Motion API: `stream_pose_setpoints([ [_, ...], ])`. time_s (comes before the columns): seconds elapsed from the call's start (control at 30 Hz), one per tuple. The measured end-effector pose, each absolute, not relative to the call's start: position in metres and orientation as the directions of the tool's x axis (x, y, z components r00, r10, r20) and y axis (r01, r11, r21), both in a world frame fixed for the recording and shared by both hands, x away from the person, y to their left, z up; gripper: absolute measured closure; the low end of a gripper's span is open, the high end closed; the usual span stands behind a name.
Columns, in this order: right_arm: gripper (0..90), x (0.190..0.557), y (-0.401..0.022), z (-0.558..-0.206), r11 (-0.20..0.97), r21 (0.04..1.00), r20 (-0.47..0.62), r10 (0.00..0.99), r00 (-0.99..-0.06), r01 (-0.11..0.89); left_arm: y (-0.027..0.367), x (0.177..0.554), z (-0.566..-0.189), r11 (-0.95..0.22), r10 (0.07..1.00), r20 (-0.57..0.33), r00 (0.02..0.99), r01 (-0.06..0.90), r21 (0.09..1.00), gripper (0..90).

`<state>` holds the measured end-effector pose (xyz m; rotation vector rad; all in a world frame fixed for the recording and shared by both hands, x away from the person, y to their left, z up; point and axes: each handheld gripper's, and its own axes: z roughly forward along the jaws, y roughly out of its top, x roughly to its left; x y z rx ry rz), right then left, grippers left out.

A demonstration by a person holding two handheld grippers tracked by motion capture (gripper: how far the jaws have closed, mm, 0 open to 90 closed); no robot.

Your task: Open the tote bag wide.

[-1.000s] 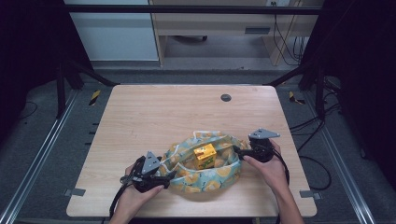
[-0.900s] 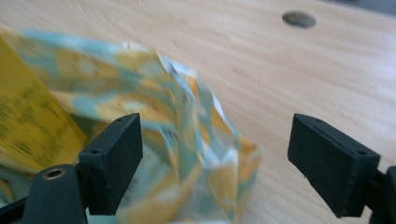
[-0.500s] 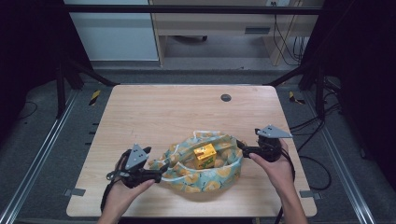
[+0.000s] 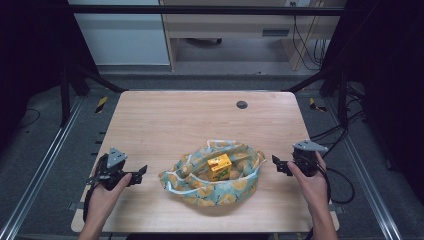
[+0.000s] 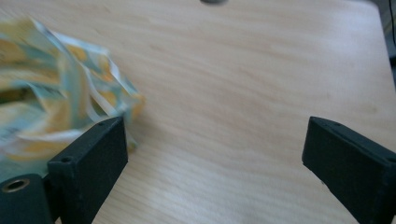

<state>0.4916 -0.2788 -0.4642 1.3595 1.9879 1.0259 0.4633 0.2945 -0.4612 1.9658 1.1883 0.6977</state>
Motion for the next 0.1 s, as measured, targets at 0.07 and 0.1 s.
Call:
stream_pose_setpoints([
  [0.07, 7.9, 0.493, -0.2811, -0.4684, 0.208, 0.797, 0.001, 0.939, -0.345, 0.567, 0.2986, 0.4639, -0.4612, -0.291, 0.908, 0.064, 0.414, 0.514, 0.807, 5.6],
  [0.1, 8.4, 0.4934, -0.2819, -0.4693, 0.2, 0.794, 0.007, 0.941, -0.338, 0.574, 0.3003, 0.4643, -0.4608, -0.289, 0.908, 0.064, 0.413, 0.51, 0.81, 5.6],
])
